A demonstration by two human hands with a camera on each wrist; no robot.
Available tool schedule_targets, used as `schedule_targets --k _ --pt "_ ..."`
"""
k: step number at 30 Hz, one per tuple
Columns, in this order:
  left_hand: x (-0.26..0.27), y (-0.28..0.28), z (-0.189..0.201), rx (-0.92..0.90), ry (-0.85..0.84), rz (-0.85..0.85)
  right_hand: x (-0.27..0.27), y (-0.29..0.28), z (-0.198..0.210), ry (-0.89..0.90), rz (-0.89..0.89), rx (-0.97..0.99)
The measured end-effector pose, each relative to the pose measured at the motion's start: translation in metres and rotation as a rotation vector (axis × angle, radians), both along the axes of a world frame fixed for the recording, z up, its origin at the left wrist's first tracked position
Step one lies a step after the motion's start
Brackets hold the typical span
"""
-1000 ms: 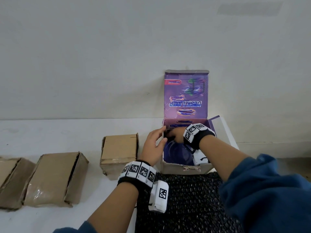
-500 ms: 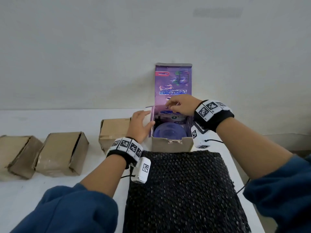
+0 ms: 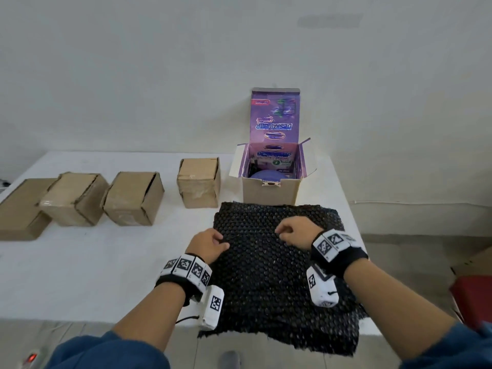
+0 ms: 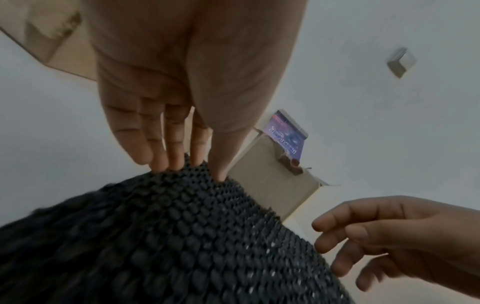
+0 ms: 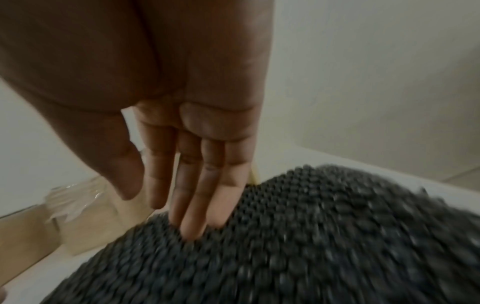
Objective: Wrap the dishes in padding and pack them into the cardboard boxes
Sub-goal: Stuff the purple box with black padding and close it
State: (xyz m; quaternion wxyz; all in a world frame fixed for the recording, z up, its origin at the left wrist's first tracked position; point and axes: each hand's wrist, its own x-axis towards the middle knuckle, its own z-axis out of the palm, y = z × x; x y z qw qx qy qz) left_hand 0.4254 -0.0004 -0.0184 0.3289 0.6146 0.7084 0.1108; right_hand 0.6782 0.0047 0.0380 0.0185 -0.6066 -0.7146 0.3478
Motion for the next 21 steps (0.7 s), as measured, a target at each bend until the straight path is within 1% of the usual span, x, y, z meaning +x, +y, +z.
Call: schedule_targets --k 5,8,11,15,17,21 --pt "-0.003 -0.027 -0.021 -0.098 0.086 0.061 -0.023 -0.03 -0.038 -0.007 -0.067 -0.033" --pt "-0.001 -0.033 -0.026 -0.105 0.086 0.096 -0.031 -0.038 -0.053 -0.033 -0.098 -0.069" --pt "-0.001 -0.034 -0.027 -0.099 0.084 0.099 -0.035 -0.044 -0.062 -0.072 -0.097 -0.056" --pt "-0.004 -0.036 -0.031 -0.149 0.02 0.13 -0.038 -0.048 -0.07 -0.093 -0.094 -0.064" --pt "-0.006 -0.038 -0.035 -0.142 0.031 0.115 -0.04 -0.05 -0.072 -0.108 -0.081 -0.075" --pt "-0.007 -0.04 -0.039 -0.049 0.014 0.13 -0.039 -0.053 -0.076 -0.105 -0.098 -0.056"
